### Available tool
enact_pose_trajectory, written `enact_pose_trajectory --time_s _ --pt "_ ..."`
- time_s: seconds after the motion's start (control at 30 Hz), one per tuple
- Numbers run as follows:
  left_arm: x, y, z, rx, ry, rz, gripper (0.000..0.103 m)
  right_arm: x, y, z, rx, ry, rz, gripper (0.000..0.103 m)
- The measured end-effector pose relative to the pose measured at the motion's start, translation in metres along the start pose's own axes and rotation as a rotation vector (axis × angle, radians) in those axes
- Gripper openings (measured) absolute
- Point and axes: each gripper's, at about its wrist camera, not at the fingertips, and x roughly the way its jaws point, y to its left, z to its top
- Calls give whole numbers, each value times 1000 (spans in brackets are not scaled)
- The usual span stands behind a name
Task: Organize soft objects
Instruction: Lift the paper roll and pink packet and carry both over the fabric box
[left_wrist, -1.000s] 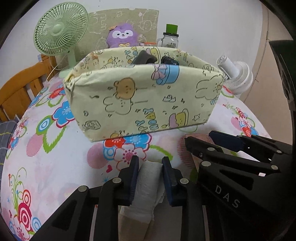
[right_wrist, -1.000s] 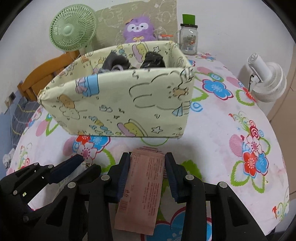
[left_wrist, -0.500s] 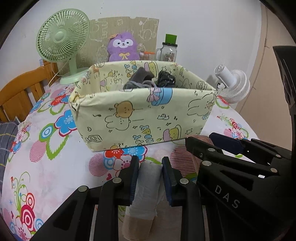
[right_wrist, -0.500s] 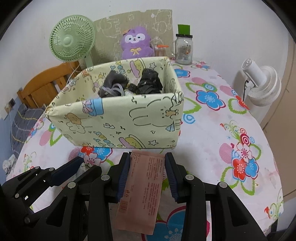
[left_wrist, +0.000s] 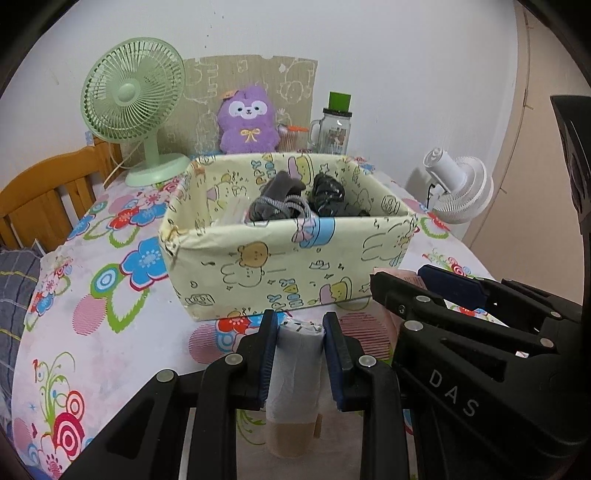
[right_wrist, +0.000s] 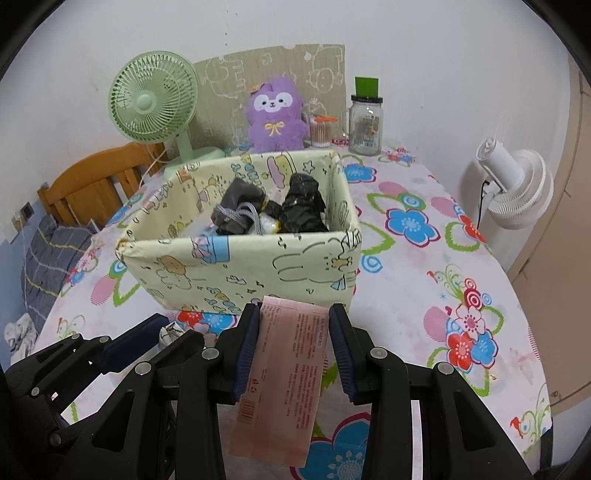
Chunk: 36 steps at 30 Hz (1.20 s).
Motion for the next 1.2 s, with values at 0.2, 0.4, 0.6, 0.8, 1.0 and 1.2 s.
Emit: enact_pose_trajectory --time_s 0.2,0.4,0.6,0.8,1.0,1.2 --pt "-11 0 4 5 -33 4 24 -12 2 5 -4 -29 1 42" --pt "-20 -2 8 9 -61 6 23 -21 3 8 -7 -50 4 42" --pt "-28 -5 11 13 -82 13 22 -30 3 11 -9 -70 8 42" --pt "-35 -8 16 18 -97 24 22 -38 3 15 -8 -86 15 42" --pt "-41 -11 23 24 -117 29 22 -46 0 22 -9 -105 16 42" --pt "-44 -16 31 33 -129 39 22 -49 -3 30 -1 -116 20 42"
